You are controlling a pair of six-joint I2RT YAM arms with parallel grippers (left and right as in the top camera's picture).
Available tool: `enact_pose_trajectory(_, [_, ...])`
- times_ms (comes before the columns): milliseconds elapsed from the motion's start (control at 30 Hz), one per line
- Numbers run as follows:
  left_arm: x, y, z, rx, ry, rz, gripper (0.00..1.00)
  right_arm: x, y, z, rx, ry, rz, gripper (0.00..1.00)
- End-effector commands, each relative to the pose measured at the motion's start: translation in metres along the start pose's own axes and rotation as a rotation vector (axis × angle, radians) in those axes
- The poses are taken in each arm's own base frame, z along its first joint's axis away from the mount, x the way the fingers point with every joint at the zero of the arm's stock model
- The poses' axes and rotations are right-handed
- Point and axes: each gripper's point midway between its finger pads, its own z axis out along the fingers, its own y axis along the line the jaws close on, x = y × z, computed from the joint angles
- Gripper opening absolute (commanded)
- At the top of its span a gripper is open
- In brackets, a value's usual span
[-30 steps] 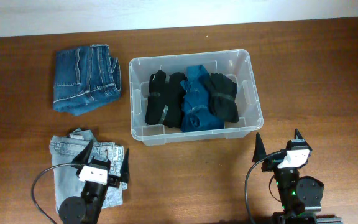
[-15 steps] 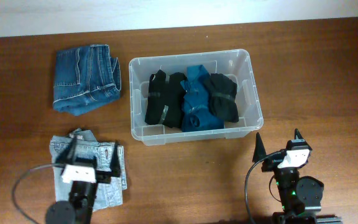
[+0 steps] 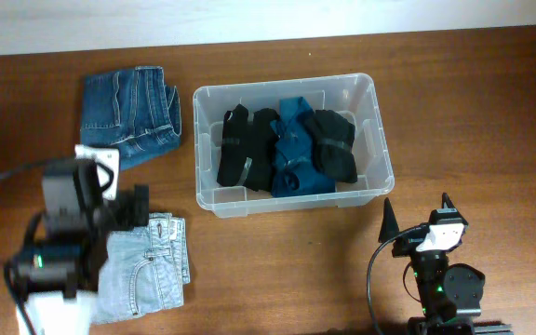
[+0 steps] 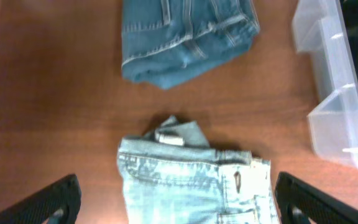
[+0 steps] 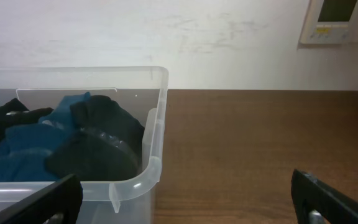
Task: Pack container
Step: 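Raise the left gripper and move it over the light grey jeans, then lower the left gripper onto the light grey jeans and grasp them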
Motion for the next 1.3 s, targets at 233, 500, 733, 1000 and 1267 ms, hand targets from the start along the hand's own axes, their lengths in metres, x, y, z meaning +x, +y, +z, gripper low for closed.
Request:
enact_pose_trajectory(233, [0.051, 0.008, 0.027, -0.018, 0.361, -0.017, 0.99, 0.002, -0.004, 0.0, 0.018, 0.002, -0.003, 0.98])
enact_pose_trajectory(500, [0.087, 0.016, 0.036, -0.039, 0.461, -0.305, 0.99, 0.002, -0.004, 0.0, 0.018, 0.002, -0.003, 0.98])
enact_pose_trajectory(733, [0.143, 0.004, 0.059, -0.075, 0.585, -0.406, 0.99, 0.002, -0.004, 0.0, 0.018, 0.002, -0.003, 0.98])
enact_pose_trajectory(1000, [0.163, -0.004, 0.081, -0.088, 0.576, -0.478, 0.99, 0.002, -0.004, 0.0, 0.018, 0.002, -0.003, 0.98])
enact_pose_trajectory(1267, [0.156, -0.032, 0.081, 0.05, 0.584, -0.61, 0.99, 0.002, -0.004, 0.0, 0.018, 0.002, -0.003, 0.98])
